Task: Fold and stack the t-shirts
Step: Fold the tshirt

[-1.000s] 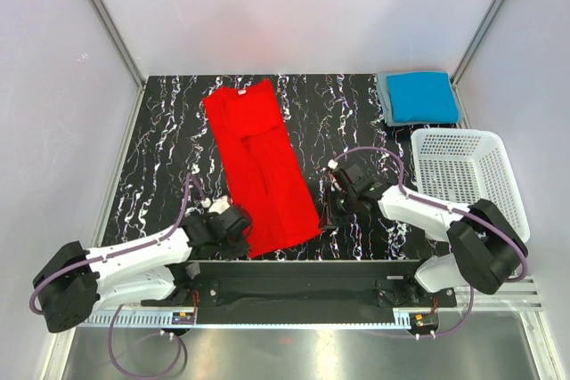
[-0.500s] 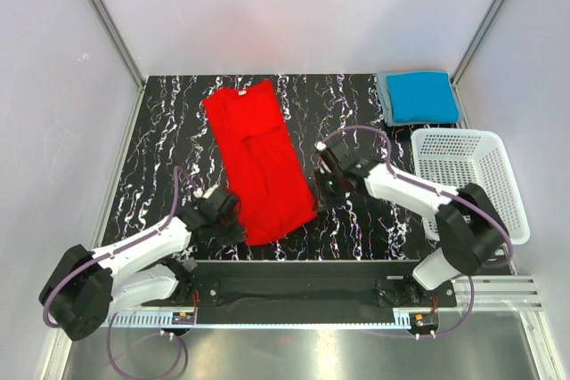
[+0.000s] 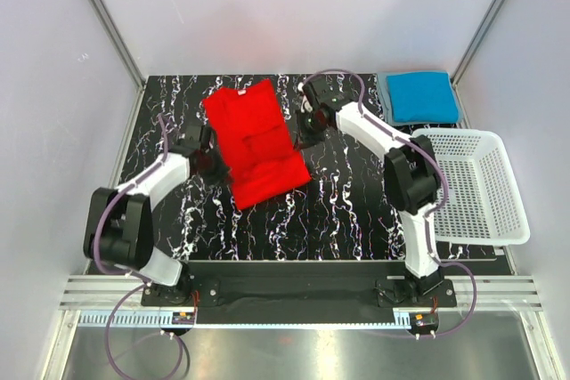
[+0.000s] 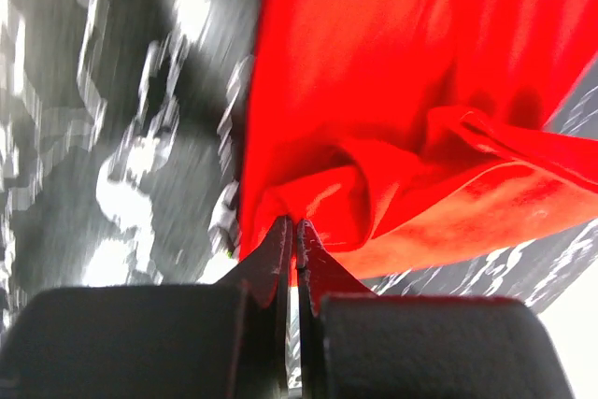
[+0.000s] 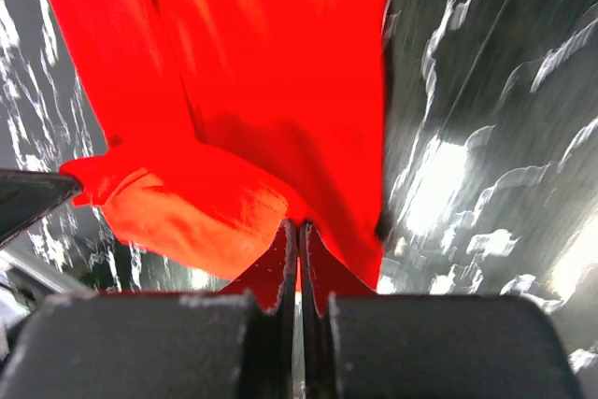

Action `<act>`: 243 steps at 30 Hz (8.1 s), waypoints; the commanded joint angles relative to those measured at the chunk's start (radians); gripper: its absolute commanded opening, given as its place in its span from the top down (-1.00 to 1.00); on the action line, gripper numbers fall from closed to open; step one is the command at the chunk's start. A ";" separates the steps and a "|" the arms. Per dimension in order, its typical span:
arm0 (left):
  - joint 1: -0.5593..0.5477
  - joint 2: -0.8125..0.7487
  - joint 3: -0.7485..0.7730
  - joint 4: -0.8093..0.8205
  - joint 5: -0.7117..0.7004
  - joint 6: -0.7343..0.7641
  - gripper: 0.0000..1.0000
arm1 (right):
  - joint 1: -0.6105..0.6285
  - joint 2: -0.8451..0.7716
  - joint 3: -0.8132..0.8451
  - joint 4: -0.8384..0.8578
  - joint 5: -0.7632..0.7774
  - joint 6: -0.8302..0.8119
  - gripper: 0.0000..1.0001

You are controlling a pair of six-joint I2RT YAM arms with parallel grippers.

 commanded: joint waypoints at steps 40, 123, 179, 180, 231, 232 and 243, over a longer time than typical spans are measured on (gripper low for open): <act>0.251 0.528 0.608 -0.018 0.150 0.101 0.37 | -0.117 0.554 0.668 0.281 -0.218 -0.018 0.65; 0.172 0.251 0.074 0.151 0.124 0.284 1.00 | -0.075 0.018 -0.300 0.417 -0.241 -0.193 0.92; 0.126 0.802 0.777 0.285 0.414 0.297 0.31 | -0.132 0.067 -0.114 0.261 -0.094 -0.401 0.21; 0.126 0.803 0.775 0.288 0.412 0.297 0.31 | -0.133 0.077 -0.102 0.255 -0.107 -0.403 0.20; 0.144 0.869 0.849 0.139 0.262 0.303 0.29 | -0.158 -0.018 -0.269 0.452 -0.092 -0.317 1.00; 0.144 0.871 0.852 0.138 0.260 0.306 0.29 | -0.158 -0.007 -0.262 0.448 -0.091 -0.317 1.00; 0.144 0.886 0.881 0.113 0.265 0.314 0.26 | -0.160 0.051 -0.231 0.434 -0.055 -0.297 1.00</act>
